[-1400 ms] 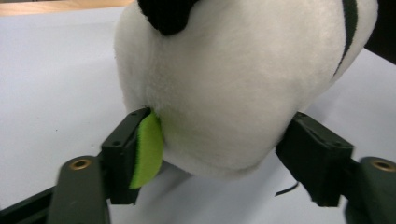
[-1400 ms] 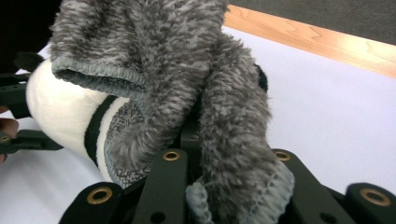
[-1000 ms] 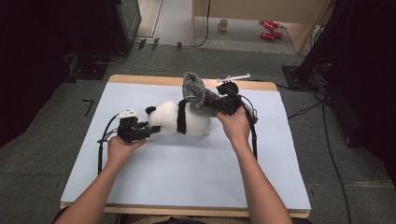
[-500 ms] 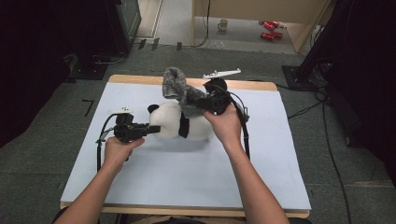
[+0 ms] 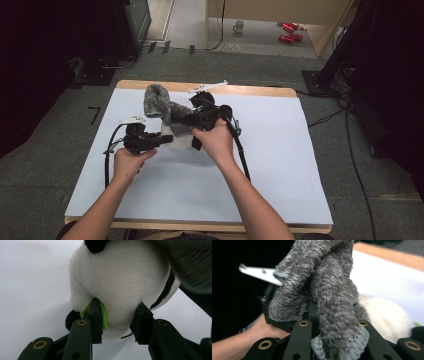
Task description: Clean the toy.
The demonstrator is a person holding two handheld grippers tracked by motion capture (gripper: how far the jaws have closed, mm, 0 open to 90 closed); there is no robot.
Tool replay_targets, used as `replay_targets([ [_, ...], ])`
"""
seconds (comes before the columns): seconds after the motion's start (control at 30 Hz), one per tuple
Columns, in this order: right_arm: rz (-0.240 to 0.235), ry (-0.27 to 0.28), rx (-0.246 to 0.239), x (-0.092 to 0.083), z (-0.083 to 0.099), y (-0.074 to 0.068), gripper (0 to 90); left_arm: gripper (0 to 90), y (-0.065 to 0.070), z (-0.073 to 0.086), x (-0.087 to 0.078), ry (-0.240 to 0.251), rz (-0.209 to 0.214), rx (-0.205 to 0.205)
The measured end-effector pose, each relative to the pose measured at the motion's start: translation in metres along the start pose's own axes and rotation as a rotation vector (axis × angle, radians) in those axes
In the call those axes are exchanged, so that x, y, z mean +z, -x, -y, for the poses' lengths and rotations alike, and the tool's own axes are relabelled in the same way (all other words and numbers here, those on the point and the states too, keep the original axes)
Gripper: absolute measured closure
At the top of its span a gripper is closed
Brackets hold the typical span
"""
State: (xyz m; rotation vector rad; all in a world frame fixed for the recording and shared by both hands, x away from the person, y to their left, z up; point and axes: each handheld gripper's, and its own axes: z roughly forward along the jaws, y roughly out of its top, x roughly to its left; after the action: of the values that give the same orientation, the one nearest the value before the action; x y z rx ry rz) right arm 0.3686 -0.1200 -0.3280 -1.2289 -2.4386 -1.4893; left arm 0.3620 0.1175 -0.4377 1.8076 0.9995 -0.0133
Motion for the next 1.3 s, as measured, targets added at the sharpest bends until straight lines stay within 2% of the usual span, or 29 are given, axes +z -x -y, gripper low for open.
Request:
replay_targets([
  [0.1, 0.013, -0.042, 0.018, 0.017, 0.008, 0.004, 78.2, 65.3, 0.001, 0.0, 0.0, -0.005, -0.012, 0.01],
  [0.17, 0.06, -0.066, 0.003, 0.024, 0.014, 0.009, 78.1, 64.5, 0.0, 0.002, 0.001, -0.02, -0.027, 0.017],
  [0.2, 0.065, -0.064, 0.008, 0.025, 0.016, 0.012, 78.1, 64.0, 0.0, 0.003, 0.002, -0.026, -0.032, 0.021],
  [0.23, 0.069, -0.067, 0.012, 0.026, 0.018, 0.015, 78.1, 63.3, -0.001, 0.004, 0.003, -0.03, -0.035, 0.017],
  [0.37, 0.107, -0.08, -0.025, 0.026, 0.022, 0.018, 78.0, 62.2, -0.003, 0.005, 0.005, -0.029, -0.038, 0.018],
  [0.57, 0.175, -0.111, -0.063, 0.021, 0.024, 0.021, 77.2, 60.1, -0.012, 0.011, 0.007, -0.031, -0.019, 0.014],
  [0.73, 0.189, -0.111, -0.035, 0.014, 0.03, 0.031, 77.0, 58.7, -0.016, 0.014, 0.008, -0.01, -0.011, 0.016],
  [0.93, 0.213, -0.115, -0.03, 0.001, 0.032, 0.038, 77.4, 56.8, -0.014, 0.014, 0.009, -0.008, -0.03, 0.039],
  [1.07, 0.238, -0.111, -0.032, -0.012, 0.033, 0.042, 77.4, 56.3, -0.015, 0.014, 0.009, -0.004, -0.027, 0.041],
  [1.3, 0.251, -0.1, -0.011, -0.036, 0.039, 0.051, 77.2, 54.9, -0.015, 0.014, 0.009, -0.004, -0.026, 0.039],
])
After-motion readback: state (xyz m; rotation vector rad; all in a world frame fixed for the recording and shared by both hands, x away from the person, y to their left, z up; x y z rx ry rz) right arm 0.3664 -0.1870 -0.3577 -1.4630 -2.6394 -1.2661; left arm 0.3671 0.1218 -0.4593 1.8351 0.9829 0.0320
